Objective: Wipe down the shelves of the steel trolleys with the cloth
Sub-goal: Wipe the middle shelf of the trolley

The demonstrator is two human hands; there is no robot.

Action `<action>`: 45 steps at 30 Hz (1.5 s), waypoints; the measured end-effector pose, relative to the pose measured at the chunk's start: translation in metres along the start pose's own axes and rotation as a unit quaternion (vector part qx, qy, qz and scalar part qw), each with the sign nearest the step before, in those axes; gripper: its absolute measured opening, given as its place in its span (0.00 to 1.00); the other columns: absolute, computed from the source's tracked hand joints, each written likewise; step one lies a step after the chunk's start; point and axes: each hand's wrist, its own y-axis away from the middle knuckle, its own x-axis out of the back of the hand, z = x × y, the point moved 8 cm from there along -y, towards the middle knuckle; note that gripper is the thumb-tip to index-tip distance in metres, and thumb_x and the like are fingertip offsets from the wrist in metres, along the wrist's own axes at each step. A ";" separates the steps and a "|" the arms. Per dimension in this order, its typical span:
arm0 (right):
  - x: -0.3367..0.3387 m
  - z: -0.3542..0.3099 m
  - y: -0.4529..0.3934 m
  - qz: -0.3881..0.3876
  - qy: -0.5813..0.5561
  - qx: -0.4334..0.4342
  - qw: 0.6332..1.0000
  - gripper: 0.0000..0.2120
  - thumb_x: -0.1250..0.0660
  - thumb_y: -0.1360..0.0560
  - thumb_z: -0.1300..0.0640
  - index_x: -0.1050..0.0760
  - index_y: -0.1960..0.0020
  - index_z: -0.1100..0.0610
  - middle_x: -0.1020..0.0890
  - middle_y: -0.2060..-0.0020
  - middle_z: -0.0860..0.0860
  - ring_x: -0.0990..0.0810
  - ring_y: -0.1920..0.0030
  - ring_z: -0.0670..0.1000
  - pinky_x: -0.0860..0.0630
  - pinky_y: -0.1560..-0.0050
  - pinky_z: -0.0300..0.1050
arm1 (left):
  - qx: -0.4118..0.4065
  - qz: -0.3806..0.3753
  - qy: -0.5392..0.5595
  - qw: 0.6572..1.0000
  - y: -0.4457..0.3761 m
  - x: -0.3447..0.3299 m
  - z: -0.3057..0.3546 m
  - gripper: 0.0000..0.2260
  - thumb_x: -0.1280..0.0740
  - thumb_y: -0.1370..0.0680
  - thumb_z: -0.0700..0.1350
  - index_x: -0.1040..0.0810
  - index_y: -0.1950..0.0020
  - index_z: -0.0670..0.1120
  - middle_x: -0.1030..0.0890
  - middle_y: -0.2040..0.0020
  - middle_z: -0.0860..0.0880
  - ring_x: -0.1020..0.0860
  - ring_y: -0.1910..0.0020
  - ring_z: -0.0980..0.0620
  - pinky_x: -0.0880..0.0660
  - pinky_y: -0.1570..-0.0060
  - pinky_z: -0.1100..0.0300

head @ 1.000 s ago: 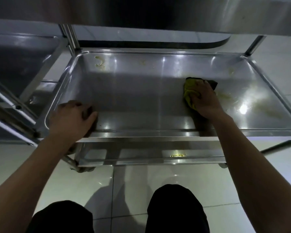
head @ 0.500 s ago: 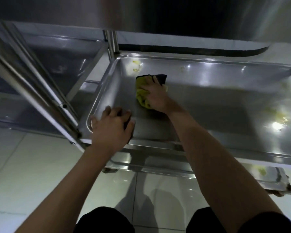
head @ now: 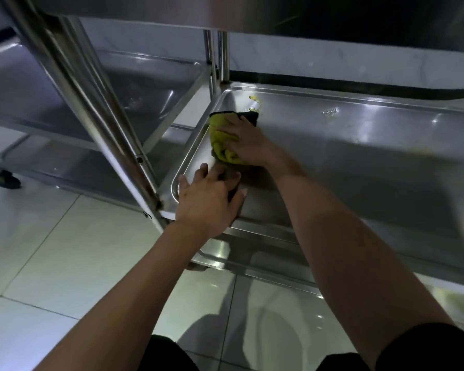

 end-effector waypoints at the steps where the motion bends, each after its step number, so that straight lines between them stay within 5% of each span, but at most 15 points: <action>1: 0.004 0.008 0.007 -0.001 0.015 -0.013 1.000 0.23 0.41 0.18 0.58 0.36 0.23 0.53 0.42 0.22 0.55 0.46 0.22 0.59 0.53 0.23 0.50 | -0.003 0.002 -0.005 1.000 -0.002 0.001 0.000 0.23 0.49 0.19 0.65 0.32 0.26 0.62 0.32 0.26 0.51 0.39 0.24 0.42 0.39 0.30 0.34; 8: 0.061 0.109 0.098 0.064 0.045 -0.140 0.987 0.23 0.39 0.19 0.59 0.34 0.25 0.57 0.39 0.23 0.58 0.44 0.23 0.60 0.48 0.23 0.54 | -0.005 0.005 0.001 1.000 -0.005 0.004 0.000 0.23 0.49 0.19 0.66 0.30 0.27 0.62 0.29 0.29 0.51 0.34 0.27 0.42 0.37 0.31 0.33; 12: 0.084 0.142 0.166 0.079 0.044 -0.146 0.985 0.16 0.39 0.20 0.66 0.27 0.33 0.69 0.32 0.28 0.65 0.39 0.27 0.67 0.47 0.29 0.53 | -0.011 0.012 -0.004 1.000 -0.004 0.006 0.002 0.24 0.49 0.19 0.66 0.28 0.28 0.61 0.27 0.30 0.49 0.31 0.30 0.41 0.33 0.34 0.33; 20: 0.129 0.194 0.277 0.128 0.076 -0.244 0.958 0.17 0.41 0.18 0.63 0.28 0.30 0.63 0.35 0.26 0.62 0.42 0.25 0.65 0.50 0.32 0.44 | -0.019 0.041 -0.022 0.999 -0.005 0.005 0.004 0.21 0.46 0.19 0.64 0.26 0.30 0.59 0.25 0.32 0.47 0.28 0.32 0.41 0.28 0.40 0.35; 28: 0.106 0.179 0.298 0.111 0.064 -0.238 0.963 0.20 0.44 0.17 0.60 0.32 0.25 0.55 0.40 0.22 0.56 0.49 0.20 0.53 0.60 0.21 0.48 | -0.054 0.052 0.029 0.997 0.012 0.016 0.050 0.15 0.40 0.19 0.53 0.21 0.35 0.52 0.23 0.37 0.41 0.29 0.34 0.37 0.31 0.36 0.38; 31: 0.099 0.156 0.309 0.136 0.039 -0.213 0.967 0.21 0.42 0.18 0.61 0.32 0.26 0.55 0.39 0.23 0.56 0.49 0.21 0.50 0.61 0.22 0.42 | -0.154 0.018 0.137 0.978 0.051 0.015 0.128 0.16 0.35 0.22 0.62 0.18 0.41 0.55 0.22 0.38 0.48 0.26 0.37 0.43 0.27 0.38 0.45; 34: 0.095 0.129 0.321 0.153 0.014 -0.203 0.967 0.21 0.41 0.18 0.61 0.31 0.26 0.55 0.38 0.23 0.55 0.49 0.23 0.44 0.65 0.27 0.30 | -0.186 -0.003 0.016 0.982 0.076 -0.008 0.162 0.20 0.36 0.22 0.63 0.24 0.33 0.57 0.28 0.33 0.52 0.33 0.32 0.45 0.32 0.35 0.41; 37: 0.089 0.099 0.332 0.147 -0.012 -0.197 0.969 0.21 0.38 0.20 0.64 0.29 0.28 0.56 0.37 0.24 0.56 0.50 0.30 0.39 0.66 0.34 0.21 | -0.161 0.013 0.007 0.987 0.072 -0.009 0.151 0.18 0.34 0.21 0.57 0.28 0.31 0.60 0.30 0.31 0.54 0.34 0.32 0.45 0.31 0.36 0.42; 45: 0.066 0.070 0.340 0.154 -0.034 -0.238 0.958 0.22 0.39 0.20 0.62 0.30 0.27 0.54 0.39 0.22 0.52 0.51 0.20 0.56 0.54 0.23 0.47 | -0.148 0.012 0.052 0.988 0.060 -0.004 0.147 0.17 0.29 0.24 0.56 0.22 0.35 0.60 0.27 0.35 0.54 0.31 0.35 0.46 0.29 0.39 0.45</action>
